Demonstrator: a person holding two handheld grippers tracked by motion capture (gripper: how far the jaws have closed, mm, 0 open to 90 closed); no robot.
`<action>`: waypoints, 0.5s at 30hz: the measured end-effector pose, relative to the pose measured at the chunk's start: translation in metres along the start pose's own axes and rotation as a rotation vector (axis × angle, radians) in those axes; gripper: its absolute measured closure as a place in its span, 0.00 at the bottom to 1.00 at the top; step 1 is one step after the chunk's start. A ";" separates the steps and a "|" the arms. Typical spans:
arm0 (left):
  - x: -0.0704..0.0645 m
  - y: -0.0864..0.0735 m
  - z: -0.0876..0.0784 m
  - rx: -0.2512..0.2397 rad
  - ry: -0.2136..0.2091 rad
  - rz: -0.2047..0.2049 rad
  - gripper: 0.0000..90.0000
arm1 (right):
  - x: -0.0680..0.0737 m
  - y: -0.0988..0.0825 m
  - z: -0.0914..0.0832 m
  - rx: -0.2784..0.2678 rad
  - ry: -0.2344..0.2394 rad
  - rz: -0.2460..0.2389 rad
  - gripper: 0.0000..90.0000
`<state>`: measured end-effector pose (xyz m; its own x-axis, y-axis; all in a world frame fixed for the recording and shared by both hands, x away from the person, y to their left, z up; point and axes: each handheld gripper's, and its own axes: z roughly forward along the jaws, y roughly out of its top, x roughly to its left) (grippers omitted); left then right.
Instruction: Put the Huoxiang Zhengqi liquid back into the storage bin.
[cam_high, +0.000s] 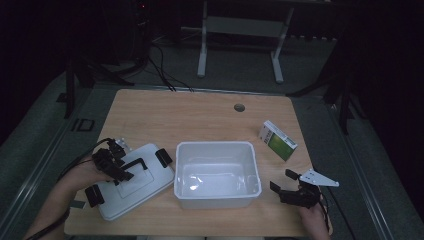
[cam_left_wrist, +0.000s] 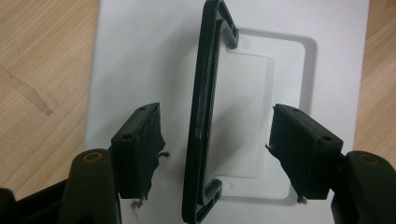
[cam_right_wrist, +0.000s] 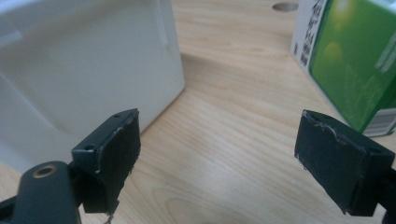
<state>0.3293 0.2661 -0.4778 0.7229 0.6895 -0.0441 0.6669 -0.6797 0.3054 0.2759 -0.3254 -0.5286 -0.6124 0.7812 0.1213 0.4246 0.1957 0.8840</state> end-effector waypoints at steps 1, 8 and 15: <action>0.000 0.000 -0.001 -0.007 0.003 -0.003 0.38 | -0.001 0.002 -0.001 -0.003 0.001 0.002 0.16; 0.000 -0.001 0.001 0.000 0.003 -0.002 0.38 | -0.012 0.017 -0.011 -0.010 -0.018 0.036 0.15; 0.000 -0.001 0.002 0.006 -0.008 -0.001 0.38 | -0.026 0.035 -0.008 0.044 -0.037 0.026 0.12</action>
<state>0.3286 0.2666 -0.4801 0.7236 0.6883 -0.0519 0.6686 -0.6803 0.3001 0.3015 -0.3439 -0.4970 -0.5764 0.8073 0.1262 0.4689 0.2004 0.8602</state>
